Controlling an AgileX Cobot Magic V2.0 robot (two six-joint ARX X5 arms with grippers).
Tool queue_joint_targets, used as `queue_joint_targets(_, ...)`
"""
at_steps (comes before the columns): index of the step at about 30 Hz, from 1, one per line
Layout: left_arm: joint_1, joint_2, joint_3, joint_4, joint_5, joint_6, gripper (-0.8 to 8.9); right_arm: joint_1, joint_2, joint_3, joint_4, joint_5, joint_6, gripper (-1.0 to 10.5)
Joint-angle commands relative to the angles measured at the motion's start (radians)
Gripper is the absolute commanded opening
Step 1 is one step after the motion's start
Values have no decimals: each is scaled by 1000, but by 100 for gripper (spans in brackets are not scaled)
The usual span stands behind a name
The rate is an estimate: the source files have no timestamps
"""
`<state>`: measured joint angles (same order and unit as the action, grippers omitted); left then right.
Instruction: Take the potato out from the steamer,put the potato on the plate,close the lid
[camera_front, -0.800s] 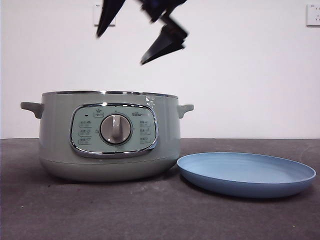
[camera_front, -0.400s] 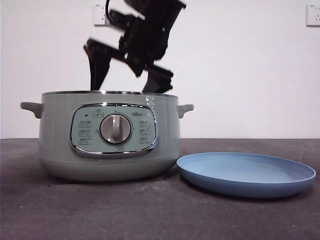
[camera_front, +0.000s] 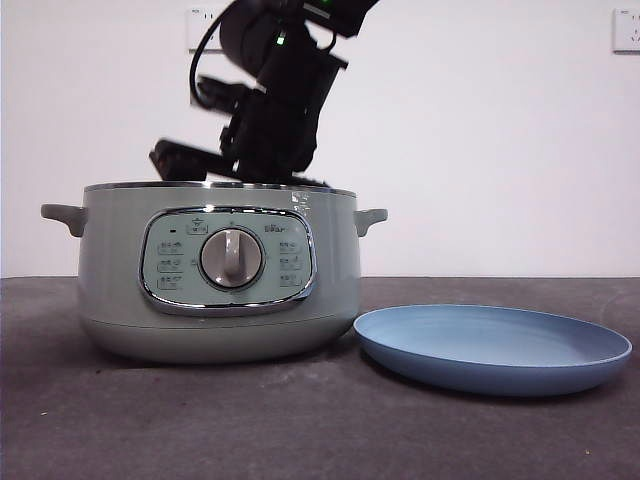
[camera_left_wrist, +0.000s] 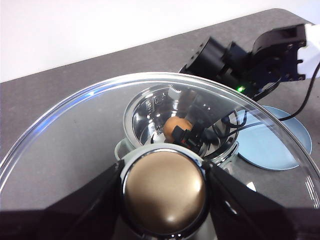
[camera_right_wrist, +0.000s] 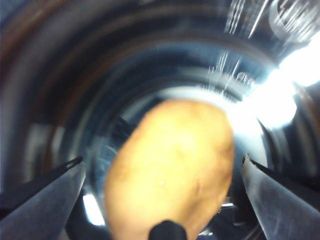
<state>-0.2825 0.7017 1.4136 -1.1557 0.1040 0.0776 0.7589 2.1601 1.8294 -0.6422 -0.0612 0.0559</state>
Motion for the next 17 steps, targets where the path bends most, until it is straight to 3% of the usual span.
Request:
queue_joint_targets(1,2,-11,14,38,3,1,-9,6,16,1,10,17,-4,536)
queue_joint_targets(4,2,-11,14,38,3,1,-9,7,17,1,13,16,-4,326)
queue_joint_targets(7,2,-11,14,38,3,1,-9,7,17,1,12,15,-4,18)
queue_joint_targets(8,2,-11,14,38,3,1,-9,7,16,1,13,15,-5,-17)
queue_joint_targets(17,2,-10,14,39,3,2,-9,7,-82,5,11,16,-6,-11)
